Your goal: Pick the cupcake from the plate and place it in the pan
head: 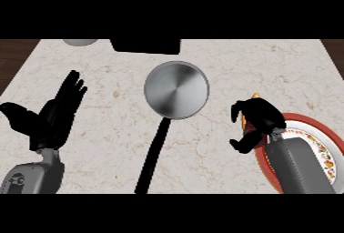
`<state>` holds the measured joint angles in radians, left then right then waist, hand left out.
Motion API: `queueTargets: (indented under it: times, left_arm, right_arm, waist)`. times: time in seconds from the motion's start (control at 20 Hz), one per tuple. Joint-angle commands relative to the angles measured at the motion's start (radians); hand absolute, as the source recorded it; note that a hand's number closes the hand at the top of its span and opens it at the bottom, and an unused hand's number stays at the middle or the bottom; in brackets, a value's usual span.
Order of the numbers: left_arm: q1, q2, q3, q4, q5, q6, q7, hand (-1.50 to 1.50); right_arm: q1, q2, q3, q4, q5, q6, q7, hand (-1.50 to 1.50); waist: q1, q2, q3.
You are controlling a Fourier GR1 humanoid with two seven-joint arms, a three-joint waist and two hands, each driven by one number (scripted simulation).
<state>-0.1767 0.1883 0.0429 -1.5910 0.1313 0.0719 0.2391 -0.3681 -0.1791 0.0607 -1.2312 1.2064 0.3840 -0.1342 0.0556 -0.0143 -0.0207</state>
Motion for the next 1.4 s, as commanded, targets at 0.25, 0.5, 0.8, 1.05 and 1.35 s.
queueTargets:
  times: [0.25,0.5,0.8,1.05,1.35]
  left_arm:
    - [-0.028,-0.013,-0.036,0.018,-0.004,-0.021,0.007,0.0]
    - [-0.064,-0.024,-0.054,0.028,0.0,-0.029,0.018,0.0]
    - [-0.094,-0.049,-0.091,0.039,-0.013,-0.035,0.012,0.0]
    - [-0.111,-0.037,-0.079,0.041,-0.025,-0.027,0.004,0.0]
    - [-0.076,-0.03,-0.048,0.066,-0.008,-0.027,-0.002,0.0]
  right_arm:
    - [-0.283,0.176,0.078,-0.091,0.158,-0.132,0.567,1.5]
    - [-0.464,0.178,0.181,-0.088,0.231,-0.135,0.861,1.5]
    - [-0.656,0.179,0.253,-0.005,0.177,-0.133,1.209,1.5]
    - [-0.761,0.179,0.283,0.093,0.123,-0.195,1.416,1.5]
    - [-0.823,0.179,0.323,0.186,0.05,-0.317,1.5,1.5]
  waist:
    - [0.076,-0.002,0.008]
    - [0.117,0.009,0.01]
    - [0.154,0.029,0.014]
    - [0.145,0.033,0.015]
    - [0.09,0.03,0.017]
